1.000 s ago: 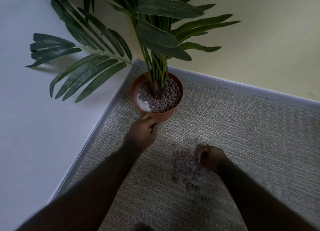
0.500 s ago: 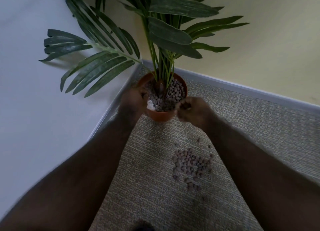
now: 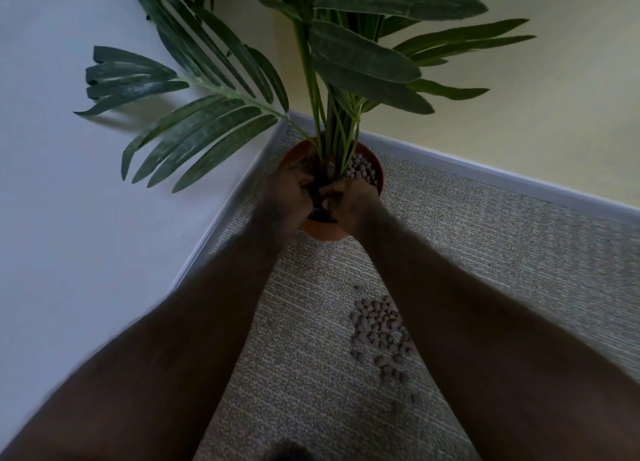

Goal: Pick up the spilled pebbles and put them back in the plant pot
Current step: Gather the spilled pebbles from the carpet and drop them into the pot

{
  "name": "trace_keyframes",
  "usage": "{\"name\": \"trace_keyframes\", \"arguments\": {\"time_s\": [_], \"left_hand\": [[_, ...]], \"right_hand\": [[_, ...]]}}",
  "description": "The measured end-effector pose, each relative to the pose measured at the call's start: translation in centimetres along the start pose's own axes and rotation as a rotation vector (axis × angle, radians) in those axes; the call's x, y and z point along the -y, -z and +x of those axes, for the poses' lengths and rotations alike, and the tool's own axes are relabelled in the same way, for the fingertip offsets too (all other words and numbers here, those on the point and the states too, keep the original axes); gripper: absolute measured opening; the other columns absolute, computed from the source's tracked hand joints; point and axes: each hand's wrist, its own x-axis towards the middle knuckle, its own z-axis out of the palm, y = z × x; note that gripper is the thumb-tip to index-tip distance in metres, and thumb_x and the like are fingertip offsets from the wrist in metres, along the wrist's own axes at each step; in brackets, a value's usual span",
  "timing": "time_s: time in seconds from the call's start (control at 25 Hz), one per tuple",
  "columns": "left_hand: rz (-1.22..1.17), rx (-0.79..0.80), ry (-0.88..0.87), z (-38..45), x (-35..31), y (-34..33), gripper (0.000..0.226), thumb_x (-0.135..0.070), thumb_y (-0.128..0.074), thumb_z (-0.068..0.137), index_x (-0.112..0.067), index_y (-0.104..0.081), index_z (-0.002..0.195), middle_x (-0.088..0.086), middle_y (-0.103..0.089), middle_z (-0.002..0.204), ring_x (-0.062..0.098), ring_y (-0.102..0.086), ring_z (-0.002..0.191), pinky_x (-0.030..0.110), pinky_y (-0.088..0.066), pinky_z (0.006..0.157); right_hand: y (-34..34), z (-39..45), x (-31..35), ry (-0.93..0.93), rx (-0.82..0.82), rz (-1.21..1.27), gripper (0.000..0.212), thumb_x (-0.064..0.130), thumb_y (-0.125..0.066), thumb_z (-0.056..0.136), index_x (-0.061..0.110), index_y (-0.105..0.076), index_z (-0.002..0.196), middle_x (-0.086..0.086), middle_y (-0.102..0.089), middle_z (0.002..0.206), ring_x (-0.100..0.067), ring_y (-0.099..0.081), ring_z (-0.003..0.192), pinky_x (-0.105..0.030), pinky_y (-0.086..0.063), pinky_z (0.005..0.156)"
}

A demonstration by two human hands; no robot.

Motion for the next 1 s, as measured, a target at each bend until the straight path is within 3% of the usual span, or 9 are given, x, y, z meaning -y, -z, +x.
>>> {"name": "trace_keyframes", "arguments": {"time_s": [0.08, 0.2, 0.28, 0.36, 0.44, 0.56, 0.68, 0.88, 1.0], "left_hand": [[0.043, -0.22, -0.115, -0.9, 0.4, 0.1, 0.026, -0.002, -0.06, 0.076, -0.002, -0.064, 0.102, 0.0, -0.058, 0.091, -0.011, -0.056, 0.088, -0.002, -0.039, 0.074], [0.137, -0.303, -0.003, -2.4, 2.0, 0.0, 0.021, -0.009, -0.044, 0.076, -0.011, -0.057, 0.093, 0.013, -0.053, 0.1, 0.026, -0.055, 0.088, 0.029, -0.045, 0.076], [0.169, -0.186, -0.011, -5.2, 3.4, -1.1, 0.021, -0.014, -0.04, 0.072, -0.014, -0.053, 0.089, 0.011, -0.054, 0.098, 0.027, -0.053, 0.086, 0.035, -0.047, 0.072], [0.195, 0.032, 0.018, -8.5, 4.2, -2.8, 0.024, -0.01, -0.045, 0.072, -0.018, -0.054, 0.093, 0.007, -0.053, 0.101, 0.025, -0.055, 0.089, 0.039, -0.051, 0.074], [0.263, 0.341, 0.057, -11.6, 4.5, -5.0, 0.039, -0.008, -0.052, 0.075, -0.02, -0.055, 0.113, 0.006, -0.051, 0.118, 0.026, -0.055, 0.107, 0.042, -0.049, 0.09], [0.384, 0.798, 0.055, -14.4, 4.2, -7.6, 0.072, -0.018, -0.059, 0.082, -0.02, -0.029, 0.147, 0.014, -0.026, 0.154, 0.033, -0.028, 0.141, 0.044, -0.033, 0.113], [0.461, 0.962, 0.012, -15.9, 3.0, -9.7, 0.079, -0.025, -0.06, 0.085, -0.026, -0.016, 0.151, 0.01, -0.007, 0.161, 0.031, -0.014, 0.147, 0.047, -0.028, 0.116], [0.639, 1.022, -0.03, -17.5, 1.7, -11.6, 0.075, -0.023, -0.062, 0.084, -0.032, -0.022, 0.147, 0.011, 0.006, 0.161, 0.037, -0.016, 0.144, 0.054, -0.036, 0.109], [0.688, 0.949, -0.043, -17.9, 1.6, -12.4, 0.055, -0.021, -0.053, 0.09, -0.027, -0.032, 0.141, 0.014, 0.0, 0.16, 0.038, -0.023, 0.139, 0.057, -0.04, 0.104]], "right_hand": [[1.6, -0.3, -0.8, 0.008, -0.022, -0.093, 0.032, -0.007, -0.043, 0.096, -0.013, -0.055, 0.125, -0.028, -0.055, 0.131, -0.004, -0.065, 0.051, -0.001, -0.041, 0.043], [4.8, -1.5, -3.1, 0.139, -0.208, -0.304, 0.021, 0.006, -0.062, 0.089, 0.008, -0.072, 0.107, -0.008, -0.072, 0.106, -0.011, -0.069, 0.083, -0.016, -0.053, 0.079], [7.3, -3.2, -6.3, 0.103, -0.285, -0.299, 0.015, 0.011, -0.065, 0.088, 0.014, -0.073, 0.099, -0.002, -0.074, 0.094, -0.017, -0.069, 0.082, -0.028, -0.056, 0.078], [9.7, -5.1, -10.8, -0.04, -0.288, -0.312, 0.008, 0.014, -0.063, 0.09, 0.013, -0.07, 0.093, 0.008, -0.072, 0.078, -0.006, -0.065, 0.067, -0.02, -0.053, 0.064], [11.1, -7.9, -15.4, -0.306, -0.113, -0.192, 0.008, 0.012, -0.069, 0.087, 0.007, -0.065, 0.091, 0.011, -0.071, 0.071, -0.002, -0.065, 0.063, -0.014, -0.05, 0.061], [10.7, -12.3, -22.1, -0.426, 0.167, -0.537, 0.066, 0.037, -0.087, 0.064, 0.006, -0.061, 0.116, -0.011, -0.065, 0.109, -0.028, -0.063, 0.103, -0.03, -0.049, 0.088], [8.7, -15.4, -25.2, -0.254, 0.04, -0.87, 0.094, 0.051, -0.082, 0.063, 0.015, -0.043, 0.141, -0.015, -0.048, 0.131, -0.036, -0.049, 0.12, -0.036, -0.043, 0.102], [5.9, -15.9, -25.0, -0.206, 0.082, -0.84, 0.093, 0.044, -0.078, 0.069, 0.02, -0.033, 0.146, -0.015, -0.034, 0.141, -0.036, -0.039, 0.125, -0.039, -0.04, 0.105], [4.5, -15.9, -24.8, -0.16, 0.089, -0.908, 0.085, 0.038, -0.07, 0.076, 0.025, -0.028, 0.148, -0.014, -0.032, 0.143, -0.034, -0.038, 0.125, -0.041, -0.043, 0.103]]}}
